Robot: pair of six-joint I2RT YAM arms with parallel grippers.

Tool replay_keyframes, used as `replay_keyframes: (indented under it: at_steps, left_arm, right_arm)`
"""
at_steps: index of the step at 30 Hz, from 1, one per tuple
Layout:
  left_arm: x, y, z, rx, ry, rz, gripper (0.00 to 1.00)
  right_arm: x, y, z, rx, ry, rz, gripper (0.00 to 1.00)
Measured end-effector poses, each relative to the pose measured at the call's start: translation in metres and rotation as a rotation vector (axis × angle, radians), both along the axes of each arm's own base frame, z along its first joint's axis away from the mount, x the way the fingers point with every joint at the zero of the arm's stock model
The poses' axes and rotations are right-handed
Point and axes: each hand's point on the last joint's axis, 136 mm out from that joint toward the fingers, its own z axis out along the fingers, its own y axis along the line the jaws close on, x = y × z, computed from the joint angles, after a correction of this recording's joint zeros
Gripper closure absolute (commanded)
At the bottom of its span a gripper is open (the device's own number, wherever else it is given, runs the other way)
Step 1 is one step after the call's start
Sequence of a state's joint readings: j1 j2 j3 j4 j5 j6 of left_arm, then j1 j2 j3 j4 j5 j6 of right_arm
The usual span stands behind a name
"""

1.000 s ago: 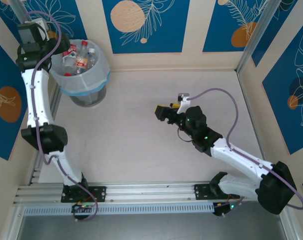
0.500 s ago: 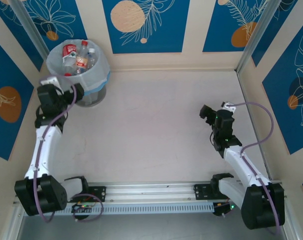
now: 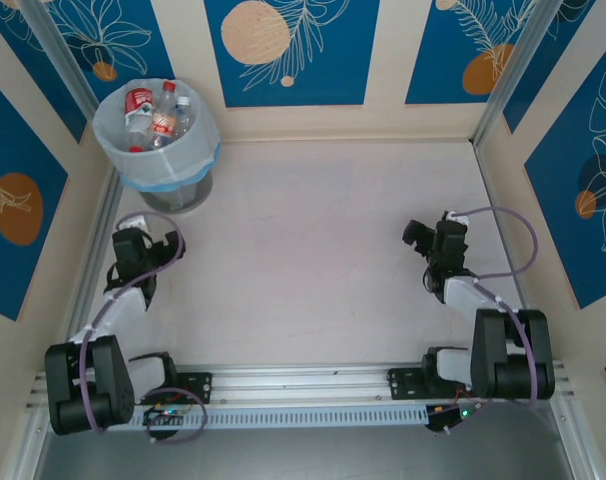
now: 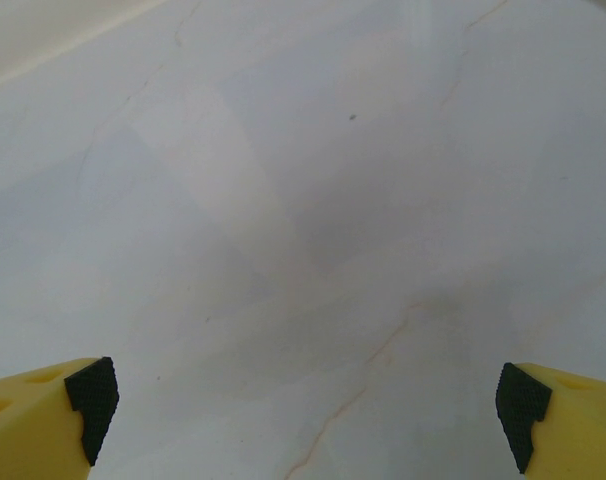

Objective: Put the plastic bottles in the bin

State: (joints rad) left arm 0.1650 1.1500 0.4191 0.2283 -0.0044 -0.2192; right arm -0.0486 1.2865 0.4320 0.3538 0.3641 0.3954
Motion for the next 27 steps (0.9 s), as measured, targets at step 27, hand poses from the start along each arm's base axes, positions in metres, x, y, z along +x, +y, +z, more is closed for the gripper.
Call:
replay_keyframes:
  at_steps: [27]
  left_arm:
    - [0.052,-0.075,-0.027,0.243,-0.138,-0.325,0.01]
  right_arm:
    - [0.032,0.054,-0.009,-0.134,-0.15,0.332,0.01]
